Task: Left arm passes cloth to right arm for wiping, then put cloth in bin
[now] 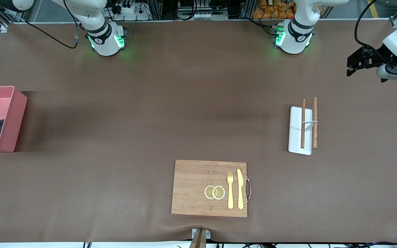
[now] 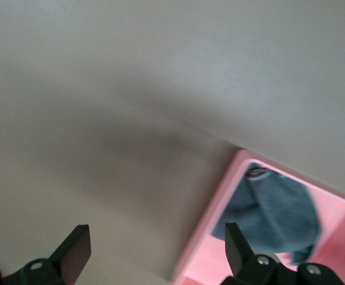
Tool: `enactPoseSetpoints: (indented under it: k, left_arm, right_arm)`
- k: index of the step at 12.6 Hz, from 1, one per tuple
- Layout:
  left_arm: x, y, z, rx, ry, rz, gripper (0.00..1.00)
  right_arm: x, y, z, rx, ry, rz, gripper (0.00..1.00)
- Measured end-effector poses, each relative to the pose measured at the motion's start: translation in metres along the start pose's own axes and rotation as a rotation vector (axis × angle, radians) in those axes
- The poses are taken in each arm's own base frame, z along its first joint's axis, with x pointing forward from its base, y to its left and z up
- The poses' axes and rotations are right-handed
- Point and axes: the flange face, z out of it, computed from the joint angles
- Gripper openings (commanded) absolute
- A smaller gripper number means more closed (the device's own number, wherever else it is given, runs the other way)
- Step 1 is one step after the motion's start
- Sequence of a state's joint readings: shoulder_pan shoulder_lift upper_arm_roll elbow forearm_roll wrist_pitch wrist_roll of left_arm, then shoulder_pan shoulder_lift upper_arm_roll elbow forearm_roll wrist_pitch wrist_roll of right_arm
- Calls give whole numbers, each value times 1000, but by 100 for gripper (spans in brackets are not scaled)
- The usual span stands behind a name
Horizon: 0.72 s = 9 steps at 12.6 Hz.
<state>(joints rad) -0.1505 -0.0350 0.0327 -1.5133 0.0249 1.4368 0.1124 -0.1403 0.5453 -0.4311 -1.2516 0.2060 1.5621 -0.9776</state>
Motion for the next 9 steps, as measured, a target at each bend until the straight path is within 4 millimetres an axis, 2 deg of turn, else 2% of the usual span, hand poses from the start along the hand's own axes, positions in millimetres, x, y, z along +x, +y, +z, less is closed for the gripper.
enactPoseSetpoints:
  k: [2,5,7,9]
  left_arm:
    - [0,0,0,0,0,0,100]
    - [0,0,0,0,0,-18,100]
    - [0,0,0,0,0,-20,100]
    - [0,0,0,0,0,-21,100]
  right_arm:
    - [40,-49,1,27,-54,97,100]
    - [87,-112,4,27,-98,212,100]
    - [105,-137,4,30,-94,239,100]
    - [104,-145,-10,44,-64,238,100]
